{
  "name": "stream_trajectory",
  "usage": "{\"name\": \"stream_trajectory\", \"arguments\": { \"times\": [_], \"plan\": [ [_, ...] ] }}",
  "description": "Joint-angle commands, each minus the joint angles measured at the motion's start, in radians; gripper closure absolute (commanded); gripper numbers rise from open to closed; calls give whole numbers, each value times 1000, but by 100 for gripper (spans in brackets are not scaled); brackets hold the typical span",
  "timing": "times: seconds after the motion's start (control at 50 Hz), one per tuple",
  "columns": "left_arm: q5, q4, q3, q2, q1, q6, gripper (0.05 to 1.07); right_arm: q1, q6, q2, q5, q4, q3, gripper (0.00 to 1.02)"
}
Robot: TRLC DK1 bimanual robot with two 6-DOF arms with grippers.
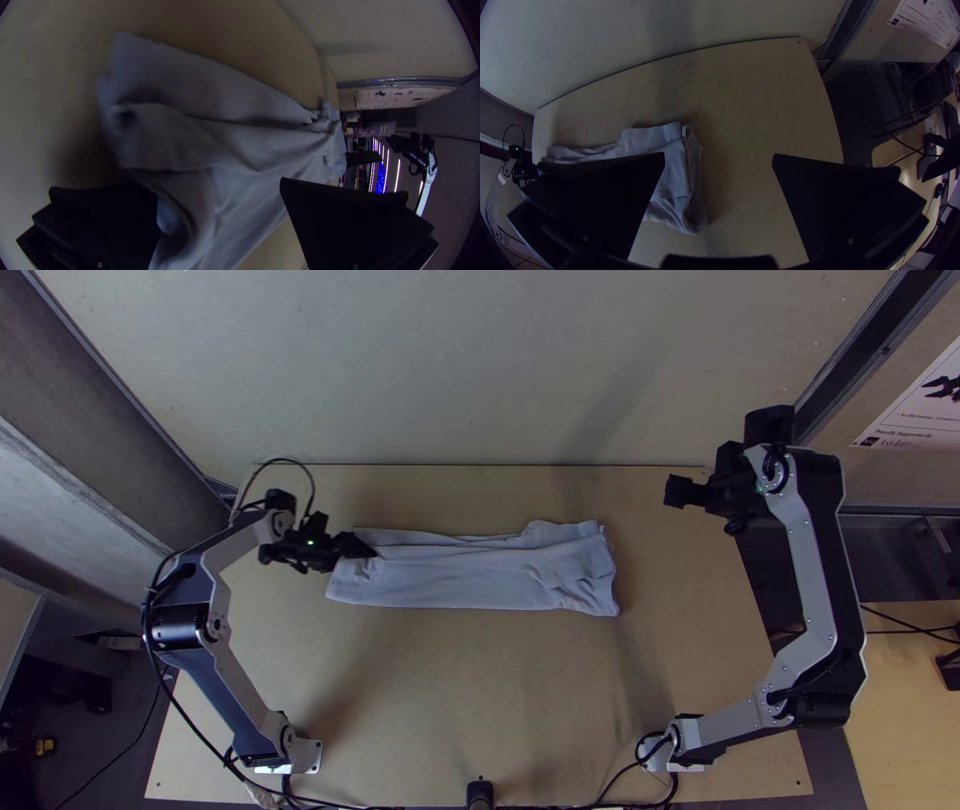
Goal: Fold the t-shirt
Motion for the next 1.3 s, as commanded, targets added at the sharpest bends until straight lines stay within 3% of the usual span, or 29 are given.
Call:
{"name": "stream_trajectory", "arguments": {
  "times": [0.0, 0.26, 0.32, 0.36, 0.4, 0.48, 0.74, 0.94, 1.06, 1.28],
  "plan": [
    [-32, 30, -49, 21, -86, -100, 10, 10, -1, -53, 2, 15, -44, 4],
    [-200, 89, -11, 26, -277, -227, 10, 11, 4, -103, 2, 56, -139, 4],
    [-263, 89, -5, 31, -307, -245, 16, 11, 4, -114, 2, 64, -162, 4],
    [-280, 86, -6, 31, -324, -248, 28, 10, 4, -123, 2, 73, -179, 4],
    [-319, 87, -5, 28, -333, -256, 46, 8, 5, -136, 2, 81, -197, 4],
    [-381, 92, 0, 21, -339, -268, 105, 8, 7, -152, 2, 93, -230, 4],
    [-484, 41, 3, -43, -238, -248, 105, 11, 23, -182, 1, 130, -288, 4],
    [-570, -74, 54, -89, -83, -110, 105, 14, 40, -191, 1, 158, -314, 4],
    [-681, -152, 94, -97, -2, 11, 105, 20, 53, -192, 1, 167, -322, 4],
    [-843, -161, 115, -149, 124, 187, 105, 31, 73, -200, 1, 181, -343, 4]
  ]
}}
